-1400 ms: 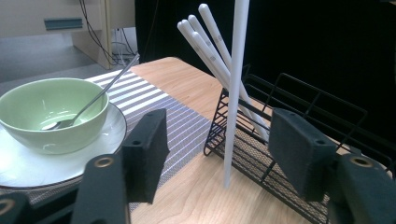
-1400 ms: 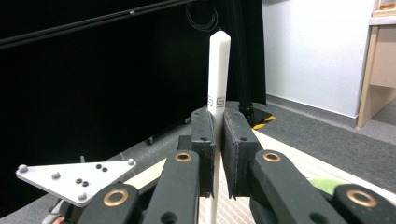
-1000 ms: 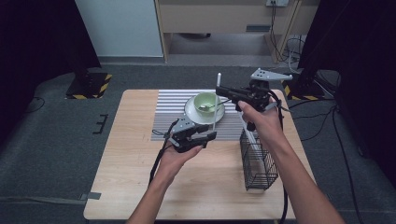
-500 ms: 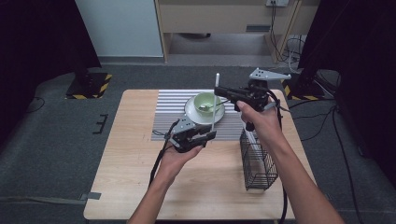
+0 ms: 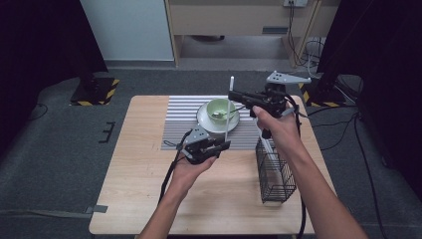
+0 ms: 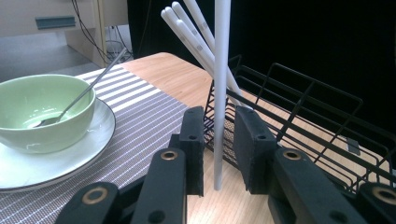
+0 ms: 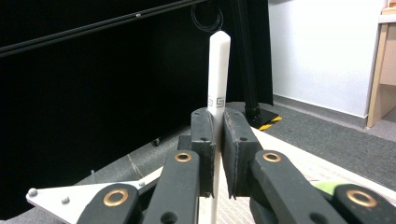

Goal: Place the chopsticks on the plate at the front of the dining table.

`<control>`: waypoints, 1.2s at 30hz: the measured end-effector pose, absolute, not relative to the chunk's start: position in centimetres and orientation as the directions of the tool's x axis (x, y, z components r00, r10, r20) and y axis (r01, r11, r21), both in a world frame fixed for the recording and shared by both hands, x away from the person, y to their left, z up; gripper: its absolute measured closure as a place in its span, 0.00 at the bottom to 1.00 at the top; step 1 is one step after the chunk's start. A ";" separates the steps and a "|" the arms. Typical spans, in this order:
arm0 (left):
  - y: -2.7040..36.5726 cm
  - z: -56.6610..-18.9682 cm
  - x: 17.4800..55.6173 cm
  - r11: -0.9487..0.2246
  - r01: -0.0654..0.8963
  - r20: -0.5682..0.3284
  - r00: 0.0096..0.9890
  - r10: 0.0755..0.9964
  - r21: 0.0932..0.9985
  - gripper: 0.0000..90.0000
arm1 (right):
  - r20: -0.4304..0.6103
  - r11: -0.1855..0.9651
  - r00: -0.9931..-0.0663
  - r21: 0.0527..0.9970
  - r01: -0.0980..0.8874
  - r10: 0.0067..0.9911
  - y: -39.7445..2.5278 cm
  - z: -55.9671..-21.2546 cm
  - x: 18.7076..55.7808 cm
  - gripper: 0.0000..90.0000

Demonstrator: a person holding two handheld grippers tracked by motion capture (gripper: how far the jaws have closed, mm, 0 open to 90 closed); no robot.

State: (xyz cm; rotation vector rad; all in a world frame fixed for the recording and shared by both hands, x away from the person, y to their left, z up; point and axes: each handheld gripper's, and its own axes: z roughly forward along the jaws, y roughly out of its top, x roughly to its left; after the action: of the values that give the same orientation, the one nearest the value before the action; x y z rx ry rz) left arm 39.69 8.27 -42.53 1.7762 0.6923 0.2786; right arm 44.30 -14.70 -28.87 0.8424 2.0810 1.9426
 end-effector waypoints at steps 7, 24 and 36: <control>8.1 -43.1 39.6 -0.183 0.320 -0.161 0.800 0.578 0.930 0.83 | 0.246 -0.009 -0.825 0.960 0.281 0.508 -14.8 -28.7 44.3 0.93; 8.0 -43.6 39.5 -0.178 0.323 -0.169 0.801 0.574 0.929 0.91 | 0.250 -0.007 -0.829 0.959 0.285 0.500 -14.8 -28.7 44.3 0.93; 7.9 -43.8 39.5 -0.174 0.322 -0.170 0.800 0.575 0.931 0.95 | 0.247 0.001 -0.830 0.958 0.286 0.499 -14.7 -28.7 44.4 0.93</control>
State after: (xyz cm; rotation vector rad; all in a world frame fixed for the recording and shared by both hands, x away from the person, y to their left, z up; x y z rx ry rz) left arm 39.45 7.90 -43.81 1.7787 0.6948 0.2604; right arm 44.36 -14.69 -28.72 0.8348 2.0993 1.9389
